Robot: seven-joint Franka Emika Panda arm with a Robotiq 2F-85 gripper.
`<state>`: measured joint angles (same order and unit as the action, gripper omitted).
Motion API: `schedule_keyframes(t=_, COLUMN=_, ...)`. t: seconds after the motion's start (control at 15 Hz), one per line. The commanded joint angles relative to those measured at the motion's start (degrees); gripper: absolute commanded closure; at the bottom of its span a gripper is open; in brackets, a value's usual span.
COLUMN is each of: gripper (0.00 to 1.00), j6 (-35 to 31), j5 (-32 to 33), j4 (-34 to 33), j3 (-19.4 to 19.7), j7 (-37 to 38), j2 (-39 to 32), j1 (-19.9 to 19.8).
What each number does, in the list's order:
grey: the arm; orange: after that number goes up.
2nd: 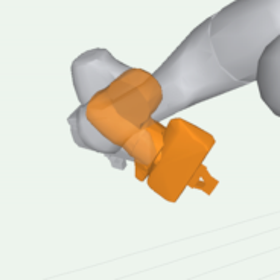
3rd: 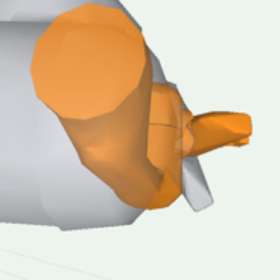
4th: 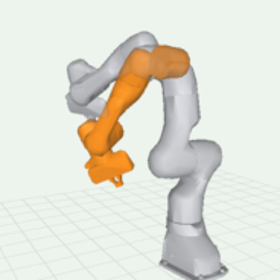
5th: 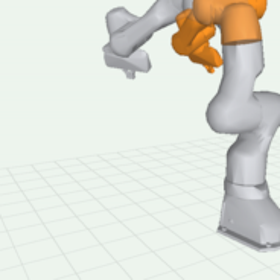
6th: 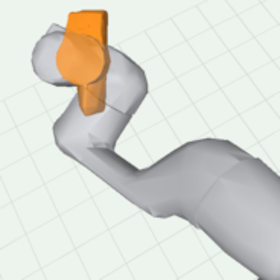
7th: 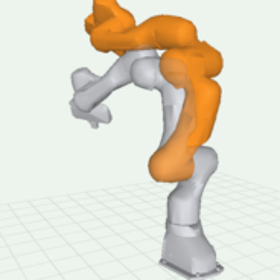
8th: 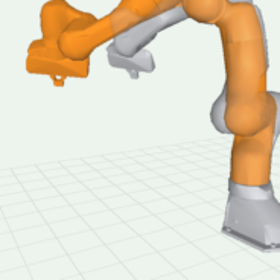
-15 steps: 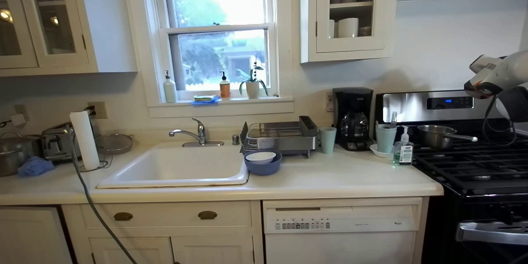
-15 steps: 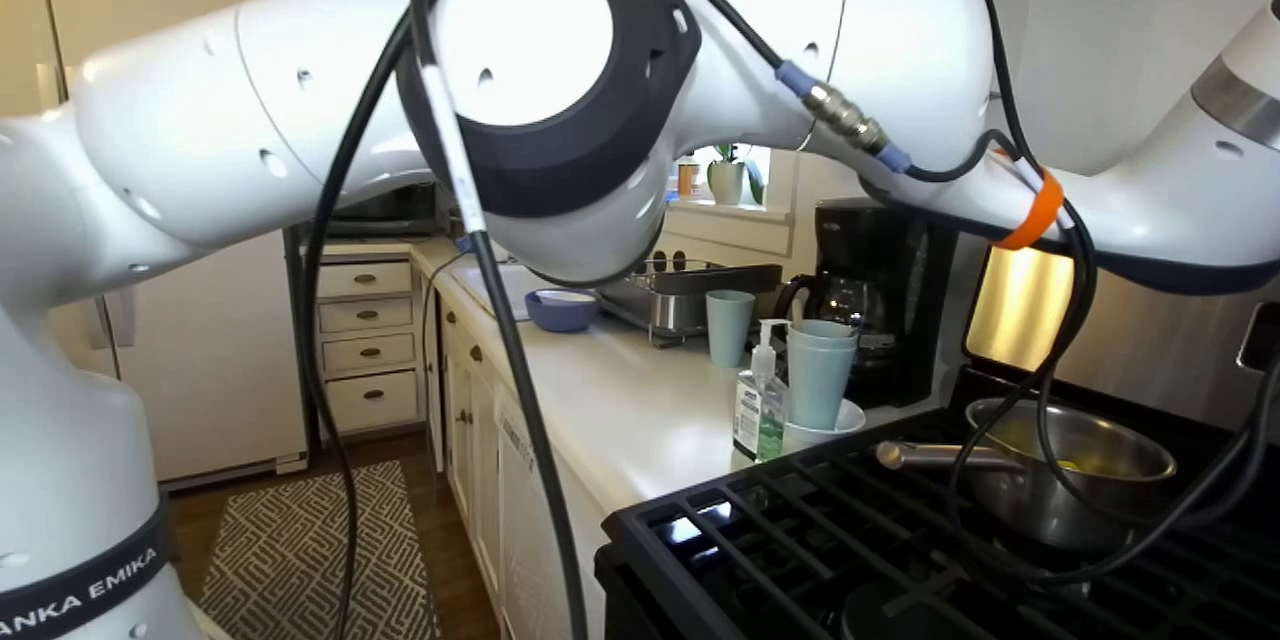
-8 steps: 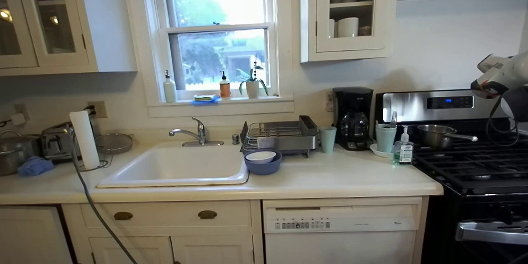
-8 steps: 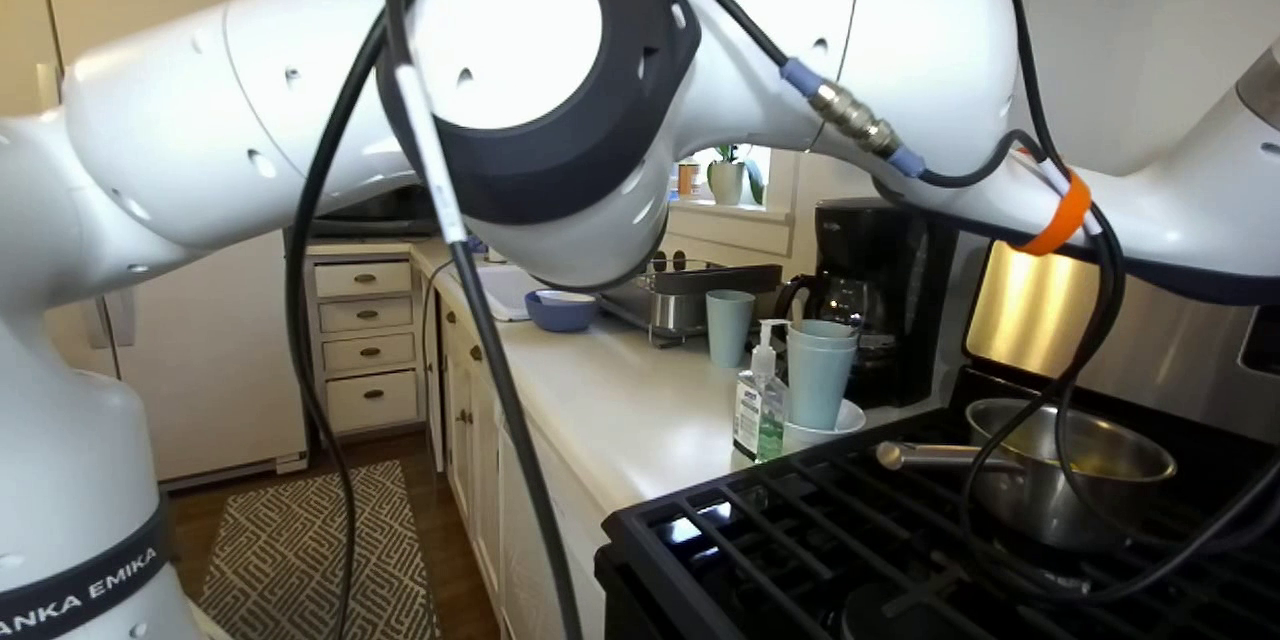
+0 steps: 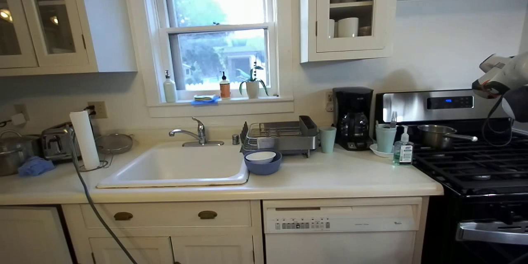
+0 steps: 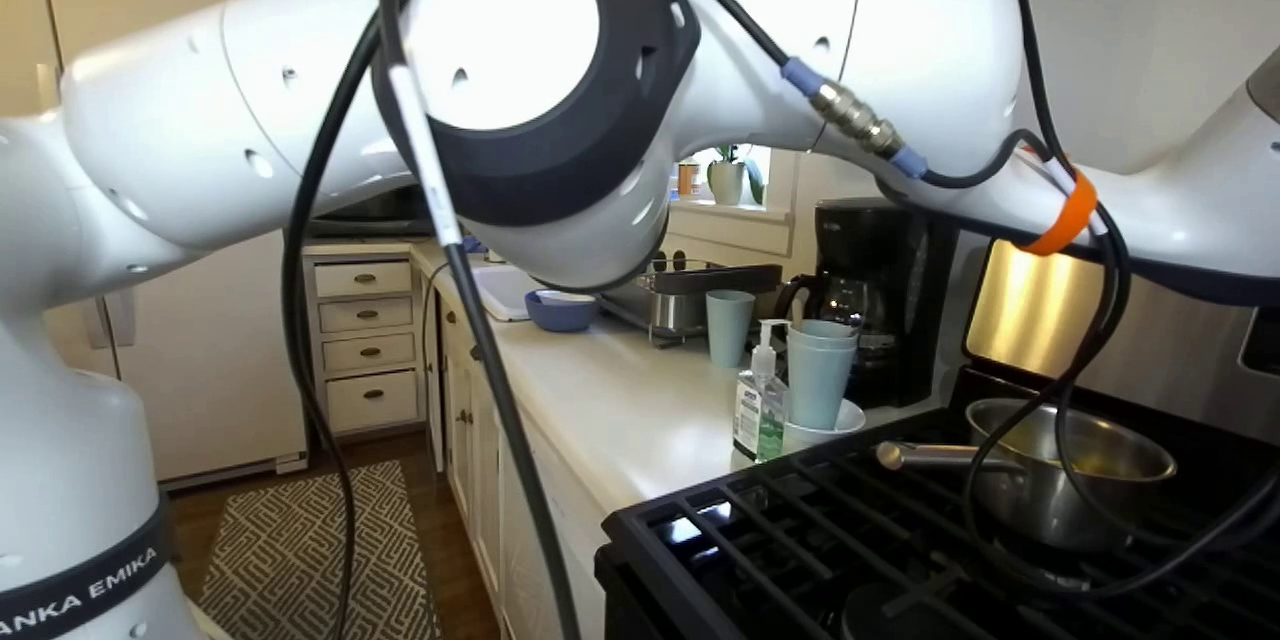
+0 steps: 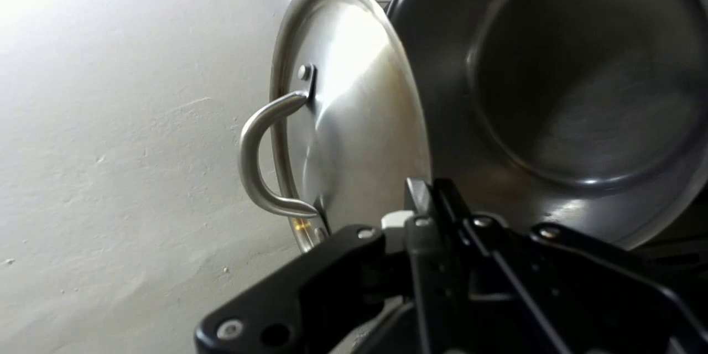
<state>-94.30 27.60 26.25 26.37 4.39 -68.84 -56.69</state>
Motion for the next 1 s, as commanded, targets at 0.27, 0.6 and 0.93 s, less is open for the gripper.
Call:
schedule_keyframes(t=0.27, gripper=0.93, j6=0.7, j5=-0.3, j4=-1.7, j3=0.2, j7=-0.3, j2=-1.1, j1=-0.3)
schedule_keyframes(t=0.6, gripper=0.98, j6=3.8, j5=-0.3, j4=-1.5, j3=0.2, j7=1.0, j2=-0.6, j1=1.0)
schedule_keyframes(t=0.93, gripper=0.98, j6=9.0, j5=-0.9, j4=-1.2, j3=0.3, j7=7.2, j2=-0.1, j1=2.4)
